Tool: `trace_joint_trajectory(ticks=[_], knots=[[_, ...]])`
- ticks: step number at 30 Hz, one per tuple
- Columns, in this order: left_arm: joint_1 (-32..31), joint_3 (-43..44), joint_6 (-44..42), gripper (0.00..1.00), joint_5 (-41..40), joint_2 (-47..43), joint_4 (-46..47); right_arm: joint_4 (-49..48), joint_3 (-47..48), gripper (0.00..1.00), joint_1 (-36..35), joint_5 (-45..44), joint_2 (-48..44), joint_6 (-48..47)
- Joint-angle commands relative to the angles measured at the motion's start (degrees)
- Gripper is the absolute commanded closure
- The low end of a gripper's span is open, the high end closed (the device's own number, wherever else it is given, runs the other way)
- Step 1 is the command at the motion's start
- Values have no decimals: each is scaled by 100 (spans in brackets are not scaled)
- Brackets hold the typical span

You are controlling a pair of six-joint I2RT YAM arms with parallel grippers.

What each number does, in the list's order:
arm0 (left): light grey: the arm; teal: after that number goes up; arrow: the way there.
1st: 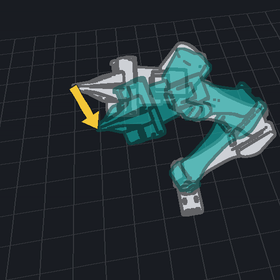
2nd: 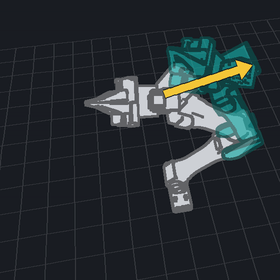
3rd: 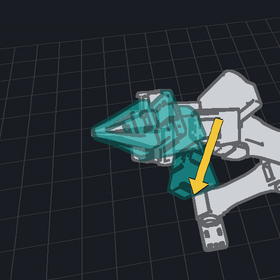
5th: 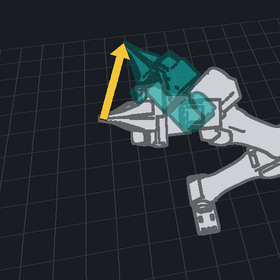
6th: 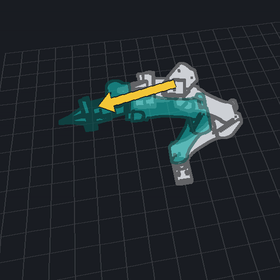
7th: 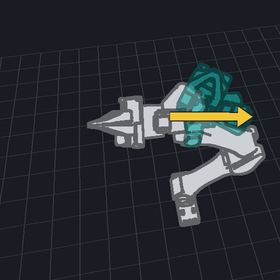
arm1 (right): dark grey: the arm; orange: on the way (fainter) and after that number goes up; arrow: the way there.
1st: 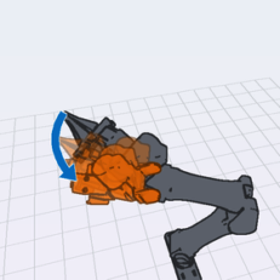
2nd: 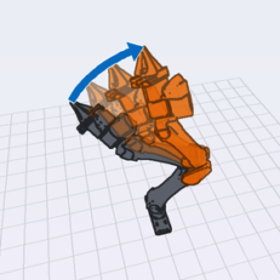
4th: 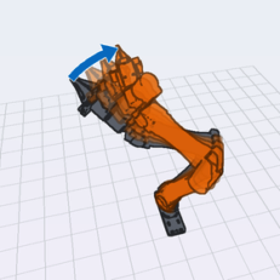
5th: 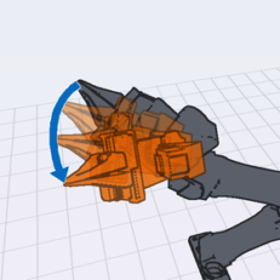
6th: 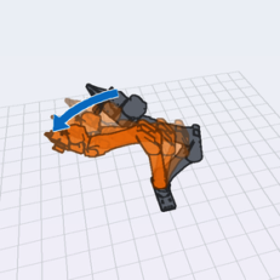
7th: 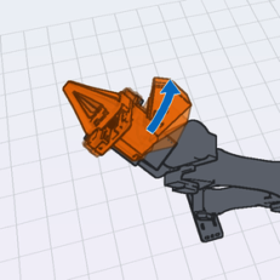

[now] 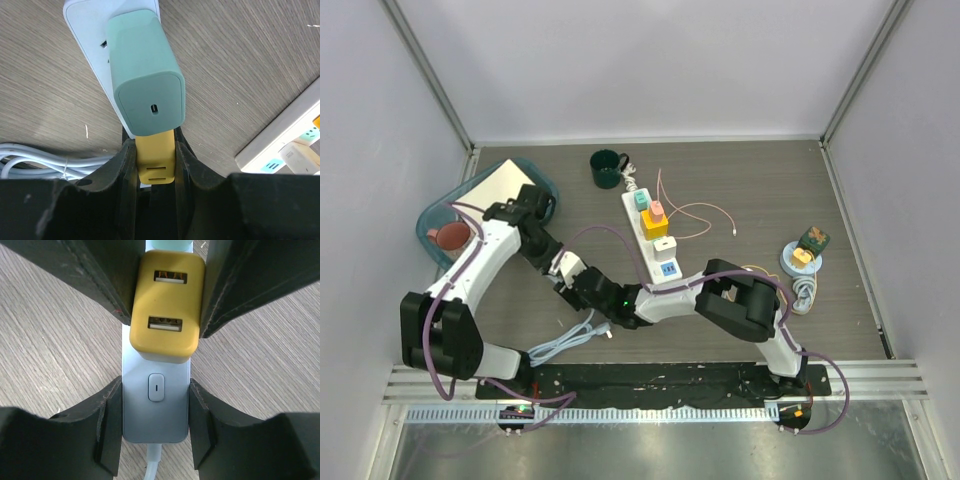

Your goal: Pull the plug off the socket

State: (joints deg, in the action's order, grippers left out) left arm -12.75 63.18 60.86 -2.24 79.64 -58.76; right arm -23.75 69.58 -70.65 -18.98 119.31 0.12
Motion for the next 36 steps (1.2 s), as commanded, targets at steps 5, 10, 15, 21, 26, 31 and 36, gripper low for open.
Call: trace_joint_trajectory(ticks=[5,10,15,21,26,31,36], knots=[[-17,213,-206,100,206,-291,199,1320,-367,99,25,167,365,-21],[-26,-111,-224,100,-135,-711,128,1487,-331,99,25,150,287,181],[-34,-578,-250,100,-128,-809,294,1636,-349,99,16,88,-64,146],[-34,-746,-276,100,-31,-739,489,2083,-287,99,-1,114,-224,-125],[-34,-184,-434,100,-251,-590,243,2532,-15,99,-1,193,154,-205],[-34,63,-391,100,206,-511,251,2533,38,99,-45,150,321,-82],[-43,133,-373,100,-292,-467,15,2594,99,99,-71,71,374,-82]])
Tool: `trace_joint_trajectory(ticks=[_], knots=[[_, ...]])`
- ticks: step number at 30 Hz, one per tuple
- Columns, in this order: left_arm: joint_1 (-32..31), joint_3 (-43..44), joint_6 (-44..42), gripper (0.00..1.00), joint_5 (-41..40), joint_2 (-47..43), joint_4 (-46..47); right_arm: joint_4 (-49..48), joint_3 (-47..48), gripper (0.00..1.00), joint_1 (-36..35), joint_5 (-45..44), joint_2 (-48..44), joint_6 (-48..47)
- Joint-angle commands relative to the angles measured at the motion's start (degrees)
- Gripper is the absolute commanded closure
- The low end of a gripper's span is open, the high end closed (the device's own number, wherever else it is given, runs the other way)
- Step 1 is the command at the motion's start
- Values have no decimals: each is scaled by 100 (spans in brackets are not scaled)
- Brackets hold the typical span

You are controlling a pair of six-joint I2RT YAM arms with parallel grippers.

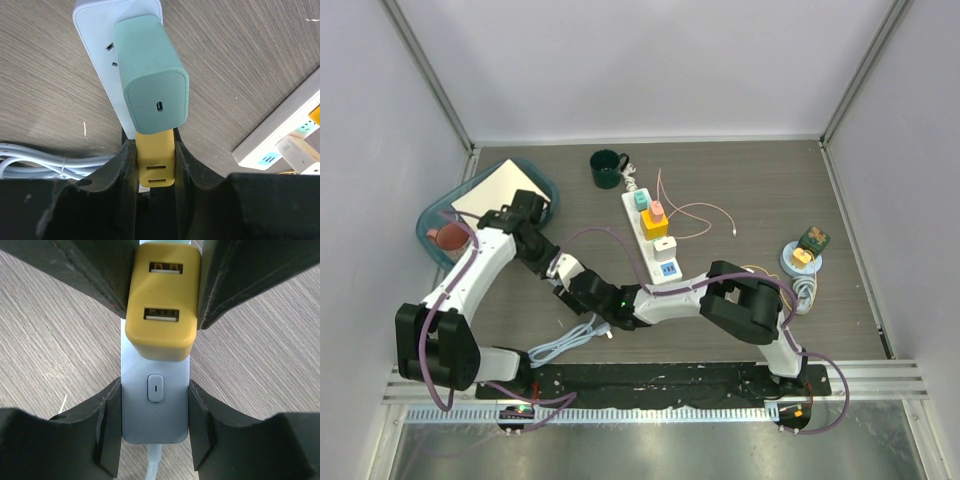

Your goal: Pull the plug off the socket

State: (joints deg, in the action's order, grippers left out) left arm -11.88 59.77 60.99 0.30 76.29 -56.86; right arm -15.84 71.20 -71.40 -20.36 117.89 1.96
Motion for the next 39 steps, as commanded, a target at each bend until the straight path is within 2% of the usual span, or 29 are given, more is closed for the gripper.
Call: trace_joint_trajectory(ticks=[1,7,12,16,21,28,30,32,35,39], knots=[[-139,474,-369,100,-652,-123,-211,1812,-54,99,-6,138,507,-257],[-429,308,-228,100,-610,-62,-141,2295,332,99,-76,-161,543,-283],[-438,272,-237,100,-697,-18,-106,2173,237,99,-68,-258,393,-310],[-447,483,-298,100,-715,0,-167,2076,131,99,-76,-267,428,-292],[-447,746,-307,100,-373,44,-150,1953,61,99,-76,-135,446,-222],[-447,1010,-360,100,-610,9,-387,1935,-27,99,-76,-47,463,-29],[-447,941,-377,100,-636,26,-396,1988,-27,95,-68,-47,455,103],[-438,792,-351,100,-627,9,-326,1979,-53,82,-68,-99,420,234],[-438,326,-281,100,-478,-70,-63,1874,-229,74,-76,-117,235,314],[-438,-209,-202,100,-408,-158,140,1436,-536,68,-68,-249,-142,402]])
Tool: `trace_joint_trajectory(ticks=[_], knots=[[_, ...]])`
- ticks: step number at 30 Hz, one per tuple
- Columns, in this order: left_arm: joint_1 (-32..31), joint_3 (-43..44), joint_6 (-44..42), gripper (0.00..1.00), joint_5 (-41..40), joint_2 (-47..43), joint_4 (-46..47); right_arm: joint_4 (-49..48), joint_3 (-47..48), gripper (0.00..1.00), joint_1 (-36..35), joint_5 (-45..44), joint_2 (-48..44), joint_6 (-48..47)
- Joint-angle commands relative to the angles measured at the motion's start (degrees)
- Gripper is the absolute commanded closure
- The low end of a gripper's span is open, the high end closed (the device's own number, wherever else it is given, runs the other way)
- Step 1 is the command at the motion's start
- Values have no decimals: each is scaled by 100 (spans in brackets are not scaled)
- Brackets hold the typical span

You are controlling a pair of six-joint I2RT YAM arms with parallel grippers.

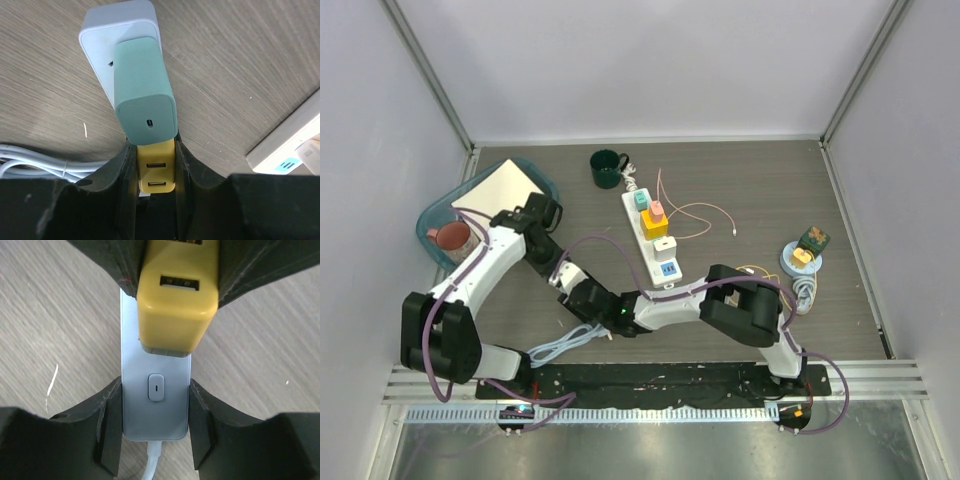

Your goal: Pull the plug off the socket

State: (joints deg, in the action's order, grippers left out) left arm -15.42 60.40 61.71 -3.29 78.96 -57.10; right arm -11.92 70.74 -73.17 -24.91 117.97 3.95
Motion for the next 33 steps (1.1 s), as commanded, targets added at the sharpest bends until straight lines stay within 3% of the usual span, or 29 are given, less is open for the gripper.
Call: trace_joint_trajectory(ticks=[1,10,13,17,19,23,27,33], knots=[[-93,-353,-256,100,-58,-443,216,938,-639,64,110,179,-230,203],[-84,-740,-239,100,-93,-513,366,-574,-1537,40,127,345,-749,335],[-93,-775,-239,100,-110,-513,375,-899,-1677,25,153,451,-732,344],[-84,-802,-239,100,-102,-504,401,-1224,-1748,26,180,522,-714,309],[-93,-767,-239,100,-76,-495,393,-1216,-1678,29,224,566,-618,274],[-93,-556,-221,100,-22,-478,349,-1444,-1721,58,233,654,-539,142],[-93,-433,-265,100,-84,-416,261,-1523,-1765,79,259,723,-495,185],[-93,-125,-300,100,-189,-416,68,-1795,-1984,90,408,1128,-433,712]])
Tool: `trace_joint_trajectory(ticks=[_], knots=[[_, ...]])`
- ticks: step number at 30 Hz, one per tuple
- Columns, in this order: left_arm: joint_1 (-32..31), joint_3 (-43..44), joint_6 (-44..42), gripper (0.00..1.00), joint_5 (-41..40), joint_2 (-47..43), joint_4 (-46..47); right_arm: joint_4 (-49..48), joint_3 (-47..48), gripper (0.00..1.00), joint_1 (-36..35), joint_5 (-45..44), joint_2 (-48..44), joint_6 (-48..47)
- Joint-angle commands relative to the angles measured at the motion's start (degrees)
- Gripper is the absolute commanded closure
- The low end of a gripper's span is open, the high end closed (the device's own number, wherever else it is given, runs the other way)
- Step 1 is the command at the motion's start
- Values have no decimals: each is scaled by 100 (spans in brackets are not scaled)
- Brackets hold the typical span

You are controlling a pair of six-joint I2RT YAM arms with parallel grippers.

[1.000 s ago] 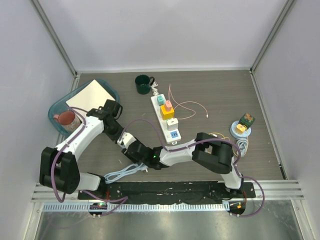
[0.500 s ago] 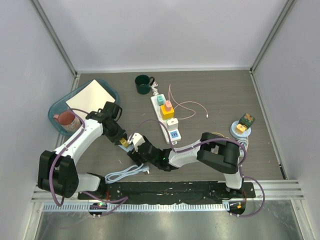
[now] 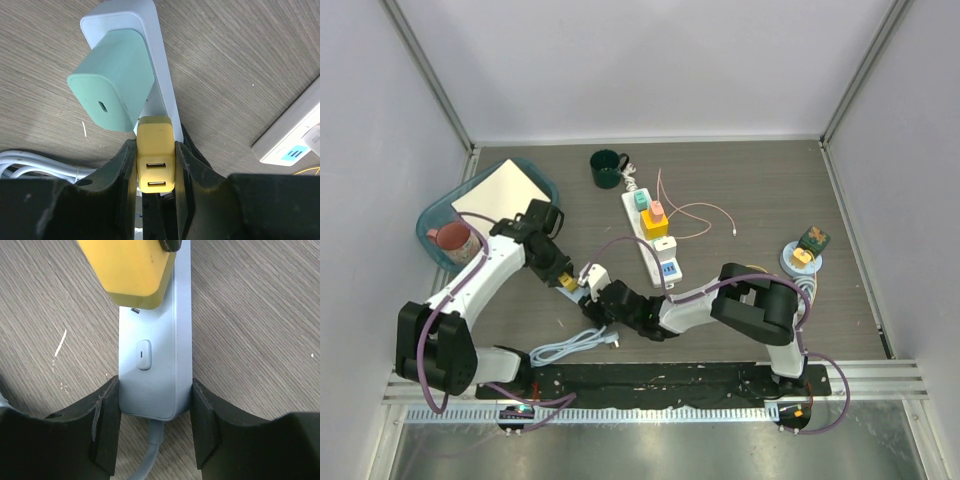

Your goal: Pull the plug off the socket

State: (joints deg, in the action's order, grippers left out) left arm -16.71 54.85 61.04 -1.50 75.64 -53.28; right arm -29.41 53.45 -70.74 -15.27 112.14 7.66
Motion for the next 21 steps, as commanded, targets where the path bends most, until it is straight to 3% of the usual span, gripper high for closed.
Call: trace_joint_trajectory(ticks=[1,6,13,21], knots=[[45,508,-259,100,-404,-102,-350,-143,-282,94,166,243,159,489],[45,606,-364,100,-501,-163,-447,-100,-309,99,175,384,221,807],[1,431,-725,100,-694,-233,-394,794,16,99,175,358,115,1000],[-8,755,-997,100,317,-401,-15,937,52,99,183,490,581,1536]])
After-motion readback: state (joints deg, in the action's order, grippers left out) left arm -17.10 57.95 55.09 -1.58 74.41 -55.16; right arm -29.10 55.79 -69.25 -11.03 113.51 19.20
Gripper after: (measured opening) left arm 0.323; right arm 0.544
